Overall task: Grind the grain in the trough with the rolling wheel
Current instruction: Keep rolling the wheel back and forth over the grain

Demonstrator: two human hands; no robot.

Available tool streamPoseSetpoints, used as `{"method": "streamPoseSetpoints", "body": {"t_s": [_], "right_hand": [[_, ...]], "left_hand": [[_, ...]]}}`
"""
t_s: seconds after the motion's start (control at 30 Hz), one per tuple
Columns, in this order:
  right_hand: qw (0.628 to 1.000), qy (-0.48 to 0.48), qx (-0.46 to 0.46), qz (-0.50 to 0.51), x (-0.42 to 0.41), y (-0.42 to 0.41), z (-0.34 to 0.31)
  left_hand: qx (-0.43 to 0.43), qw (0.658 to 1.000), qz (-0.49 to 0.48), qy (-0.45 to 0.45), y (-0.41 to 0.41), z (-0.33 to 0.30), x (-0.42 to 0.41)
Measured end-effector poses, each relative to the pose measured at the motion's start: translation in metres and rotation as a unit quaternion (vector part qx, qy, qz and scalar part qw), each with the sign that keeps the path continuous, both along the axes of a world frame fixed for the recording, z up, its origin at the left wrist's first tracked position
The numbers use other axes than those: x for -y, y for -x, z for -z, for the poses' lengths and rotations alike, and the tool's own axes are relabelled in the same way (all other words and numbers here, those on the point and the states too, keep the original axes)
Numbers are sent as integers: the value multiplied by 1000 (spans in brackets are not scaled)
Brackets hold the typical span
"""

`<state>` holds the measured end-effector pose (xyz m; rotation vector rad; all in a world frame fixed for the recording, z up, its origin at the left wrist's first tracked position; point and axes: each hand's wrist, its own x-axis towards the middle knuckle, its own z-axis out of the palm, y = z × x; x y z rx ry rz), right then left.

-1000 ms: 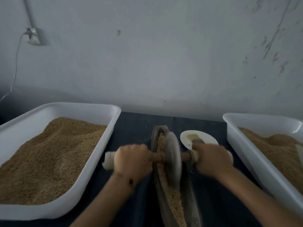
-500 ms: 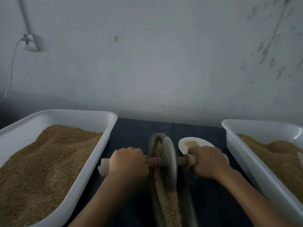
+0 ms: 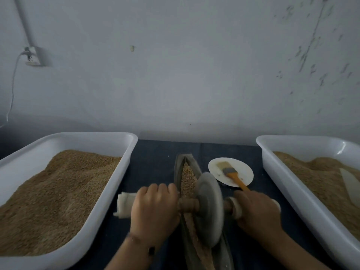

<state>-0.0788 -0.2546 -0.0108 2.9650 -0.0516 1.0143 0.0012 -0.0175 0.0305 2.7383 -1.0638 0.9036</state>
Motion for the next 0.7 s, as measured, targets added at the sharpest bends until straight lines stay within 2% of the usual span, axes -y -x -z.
{"method": "streamPoseSetpoints", "body": {"t_s": [0.1, 0.17, 0.23, 0.33, 0.4, 0.5, 0.57, 0.63, 0.7], "right_hand": [[999, 34, 34, -9, 0, 15, 1], [999, 44, 24, -6, -2, 11, -7], [999, 47, -11, -6, -2, -3, -17], [987, 36, -152, 47, 1, -35, -39], [973, 14, -226, 51, 7, -64, -54], [924, -44, -377, 55, 13, -99, -74], [900, -69, -426, 58, 16, -109, -77], [916, -63, -392, 62, 16, -105, -72], [951, -45, -298, 67, 12, -87, -61]], "left_hand": [[70, 995, 28, 59, 10, 6, -8], [49, 997, 29, 49, 1, 8, -9], [-23, 1000, 8, 20, -13, 7, -7], [-122, 989, -77, -25, -42, 4, -2], [-193, 977, -84, -22, -61, -1, 3], [-332, 939, -88, -35, -83, -17, 13], [-384, 917, -94, -64, -89, -26, 17], [-369, 922, -95, -68, -88, -29, 18], [-317, 941, -101, -56, -79, -24, 16]]}}
